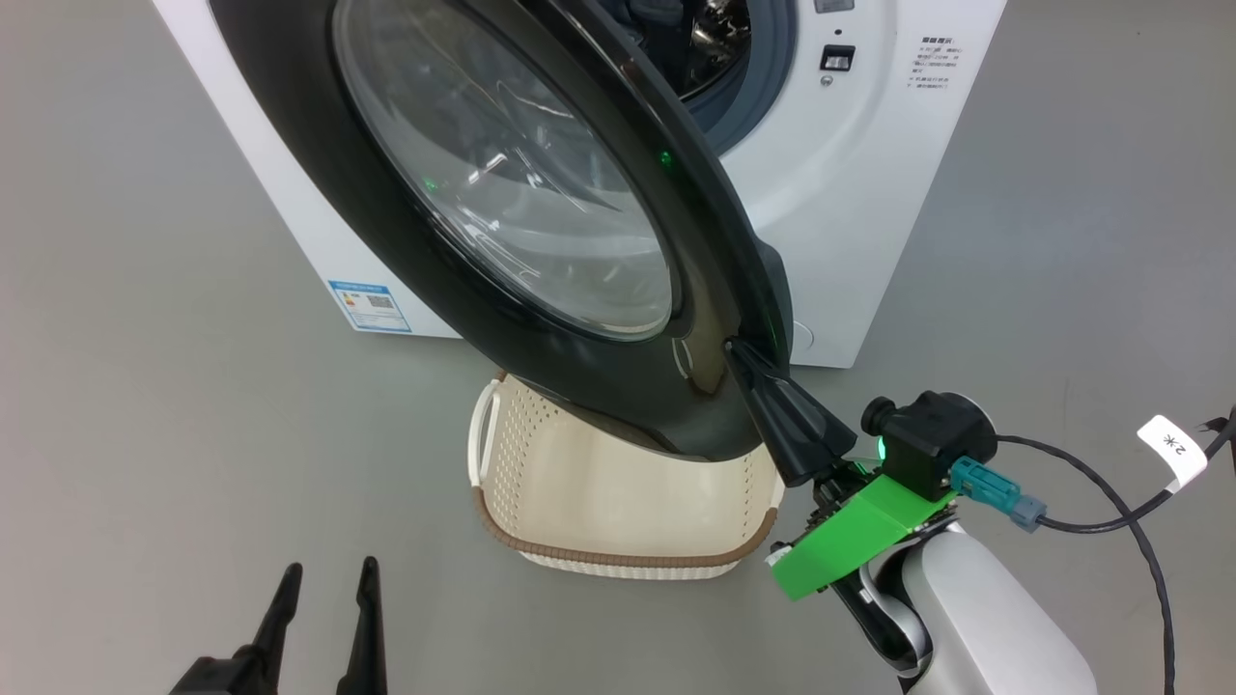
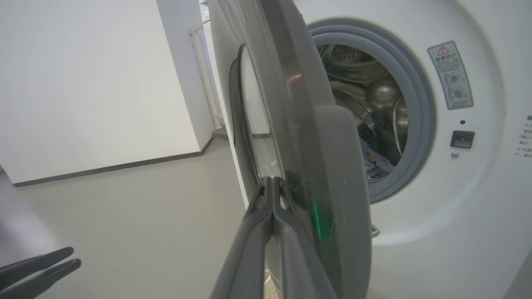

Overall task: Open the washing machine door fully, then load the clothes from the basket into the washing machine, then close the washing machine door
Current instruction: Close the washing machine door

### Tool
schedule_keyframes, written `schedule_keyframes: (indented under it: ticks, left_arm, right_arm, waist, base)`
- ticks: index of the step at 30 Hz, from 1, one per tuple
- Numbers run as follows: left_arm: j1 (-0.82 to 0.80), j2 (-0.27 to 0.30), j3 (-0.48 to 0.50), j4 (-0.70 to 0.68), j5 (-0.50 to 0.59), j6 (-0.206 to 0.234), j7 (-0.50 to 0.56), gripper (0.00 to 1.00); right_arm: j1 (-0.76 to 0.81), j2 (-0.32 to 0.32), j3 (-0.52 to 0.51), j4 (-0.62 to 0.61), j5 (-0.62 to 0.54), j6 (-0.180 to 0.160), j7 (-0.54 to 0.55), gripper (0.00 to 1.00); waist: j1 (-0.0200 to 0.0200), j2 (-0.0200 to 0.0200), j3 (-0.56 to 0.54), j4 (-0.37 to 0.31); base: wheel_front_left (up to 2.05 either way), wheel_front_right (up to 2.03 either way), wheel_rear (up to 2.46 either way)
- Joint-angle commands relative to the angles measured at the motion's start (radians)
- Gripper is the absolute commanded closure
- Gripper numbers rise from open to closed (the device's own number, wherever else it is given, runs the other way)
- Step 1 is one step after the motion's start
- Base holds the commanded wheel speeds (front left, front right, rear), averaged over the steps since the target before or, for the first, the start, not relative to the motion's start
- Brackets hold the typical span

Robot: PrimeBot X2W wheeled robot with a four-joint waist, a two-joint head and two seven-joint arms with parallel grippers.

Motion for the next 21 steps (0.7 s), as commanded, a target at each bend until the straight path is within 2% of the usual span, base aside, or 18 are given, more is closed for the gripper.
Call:
schedule_keyframes:
  ticks: [1,21]
  left_arm:
    - [-0.026,0.005,0.03,-0.023,0.008,-0.003,-0.006,0.0]
    - [-0.059,0.005,0.013,-0.03,-0.016,0.003,-0.006,0.0]
  right_arm:
    - [-0.034,0.01,0.01,-0.023,0.008,0.002,-0.005,1.0]
    - [-0.094,-0.035,-0.037,-0.04,-0.006,0.002,-0.005,1.0]
  waist:
    - [0.0,0.0,0.004,-0.001]
    - [0.0,0.0,0.076,0.028]
  base:
    - [0.0,0.0,0.0]
    - [0.0,0.0,0.0]
